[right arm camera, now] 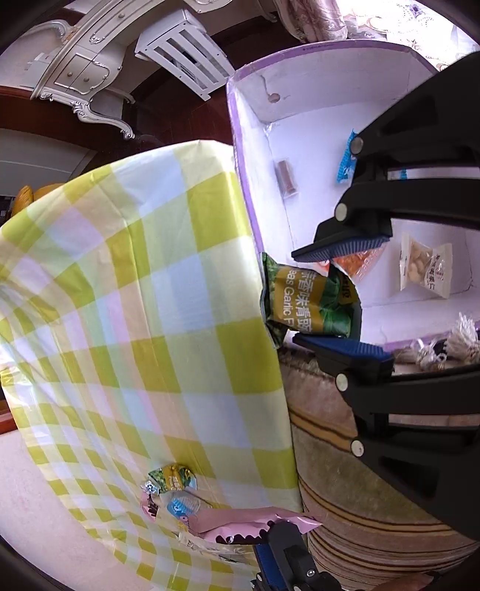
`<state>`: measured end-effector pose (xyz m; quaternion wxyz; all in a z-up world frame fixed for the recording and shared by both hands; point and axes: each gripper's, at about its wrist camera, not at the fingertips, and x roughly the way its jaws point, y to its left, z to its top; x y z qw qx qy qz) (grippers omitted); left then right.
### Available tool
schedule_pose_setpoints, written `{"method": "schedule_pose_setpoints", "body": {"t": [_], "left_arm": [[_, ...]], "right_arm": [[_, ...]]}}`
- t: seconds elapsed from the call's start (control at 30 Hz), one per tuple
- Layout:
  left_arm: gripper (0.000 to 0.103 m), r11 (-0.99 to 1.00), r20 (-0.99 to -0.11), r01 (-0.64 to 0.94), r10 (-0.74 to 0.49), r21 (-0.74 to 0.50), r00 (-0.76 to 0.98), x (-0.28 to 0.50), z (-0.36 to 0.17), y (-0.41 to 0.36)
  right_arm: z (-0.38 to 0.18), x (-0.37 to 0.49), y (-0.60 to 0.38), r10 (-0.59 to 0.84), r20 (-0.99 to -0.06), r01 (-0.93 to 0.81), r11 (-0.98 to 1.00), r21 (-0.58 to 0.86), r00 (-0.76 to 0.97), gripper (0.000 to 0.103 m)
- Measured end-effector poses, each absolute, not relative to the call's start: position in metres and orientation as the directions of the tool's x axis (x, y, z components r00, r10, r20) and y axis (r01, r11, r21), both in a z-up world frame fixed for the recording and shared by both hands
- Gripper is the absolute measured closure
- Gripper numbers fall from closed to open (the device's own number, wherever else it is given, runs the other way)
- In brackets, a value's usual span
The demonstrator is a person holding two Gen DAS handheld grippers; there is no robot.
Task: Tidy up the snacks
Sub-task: 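Grasp the pink-and-black chocolate bar with left tool while right tool carries the green bag to the box, then open right tool to drop the green bag in the box while left tool releases the chocolate bar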
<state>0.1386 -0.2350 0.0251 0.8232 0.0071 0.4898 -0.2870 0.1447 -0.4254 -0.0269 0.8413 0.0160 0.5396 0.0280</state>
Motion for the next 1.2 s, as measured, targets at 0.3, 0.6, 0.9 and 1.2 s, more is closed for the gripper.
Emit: {"method": "schedule_pose_setpoints", "body": {"t": [0.3, 0.6, 0.9, 1.2], "left_arm": [[0.082, 0.755, -0.833, 0.595, -0.497, -0.276, 0.244, 0.131, 0.014, -0.303], [0.078, 0.693, -0.847, 0.649, -0.512, -0.313, 0.139, 0.124, 0.001, -0.333], [0.045, 0.718, -0.832, 0.614, -0.527, -0.328, 0.171, 0.127, 0.006, -0.323], [0.041, 0.746, -0.818, 0.575, -0.534, -0.335, 0.217, 0.133, 0.011, -0.307]], "right_arm": [[-0.047, 0.126, -0.484, -0.003, -0.923, 0.095, 0.995, 0.037, 0.386, 0.064], [-0.06, 0.109, -0.516, -0.032, -0.938, 0.171, 0.985, 0.029, 0.345, 0.06], [-0.052, 0.115, -0.512, -0.04, -0.929, 0.173, 0.985, 0.026, 0.368, 0.029], [-0.047, 0.122, -0.49, -0.054, -0.929, 0.12, 0.993, -0.011, 0.367, 0.029]]}}
